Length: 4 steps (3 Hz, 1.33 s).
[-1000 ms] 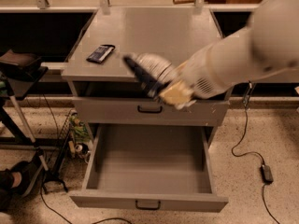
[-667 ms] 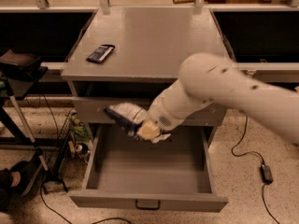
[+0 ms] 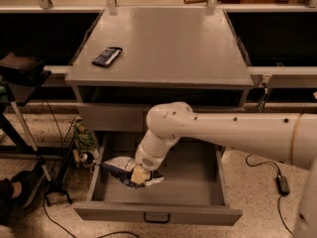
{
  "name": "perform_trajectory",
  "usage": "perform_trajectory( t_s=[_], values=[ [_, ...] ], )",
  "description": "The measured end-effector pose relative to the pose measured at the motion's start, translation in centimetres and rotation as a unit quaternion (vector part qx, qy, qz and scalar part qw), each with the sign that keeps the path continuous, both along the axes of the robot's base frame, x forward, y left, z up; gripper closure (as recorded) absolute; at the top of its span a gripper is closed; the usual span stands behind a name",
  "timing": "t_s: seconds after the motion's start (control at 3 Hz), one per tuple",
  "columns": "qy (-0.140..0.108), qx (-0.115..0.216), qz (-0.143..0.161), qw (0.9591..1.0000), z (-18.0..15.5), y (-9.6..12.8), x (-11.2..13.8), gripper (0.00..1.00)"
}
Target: Place blue chip bag into middle drawer
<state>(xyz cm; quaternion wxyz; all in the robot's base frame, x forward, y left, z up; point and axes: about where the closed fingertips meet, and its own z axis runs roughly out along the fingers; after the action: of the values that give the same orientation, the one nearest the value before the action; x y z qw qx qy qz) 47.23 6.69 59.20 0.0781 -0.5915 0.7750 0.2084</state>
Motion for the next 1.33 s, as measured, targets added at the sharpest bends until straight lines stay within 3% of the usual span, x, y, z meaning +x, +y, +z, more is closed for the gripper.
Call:
perform_trajectory(
  t_s=[0.33,0.67,1.33],
  values=[
    [0.022,-0.017,-0.022,0.9994,-3.7,1.7,0.2,1.0],
    [0.029,-0.04,-0.062,0.9968,-6.5,2.9,1.2,1.0],
    [0.05,-0.073,-0.174,0.9807,-10.1,3.4,4.0,0.58]
  ],
)
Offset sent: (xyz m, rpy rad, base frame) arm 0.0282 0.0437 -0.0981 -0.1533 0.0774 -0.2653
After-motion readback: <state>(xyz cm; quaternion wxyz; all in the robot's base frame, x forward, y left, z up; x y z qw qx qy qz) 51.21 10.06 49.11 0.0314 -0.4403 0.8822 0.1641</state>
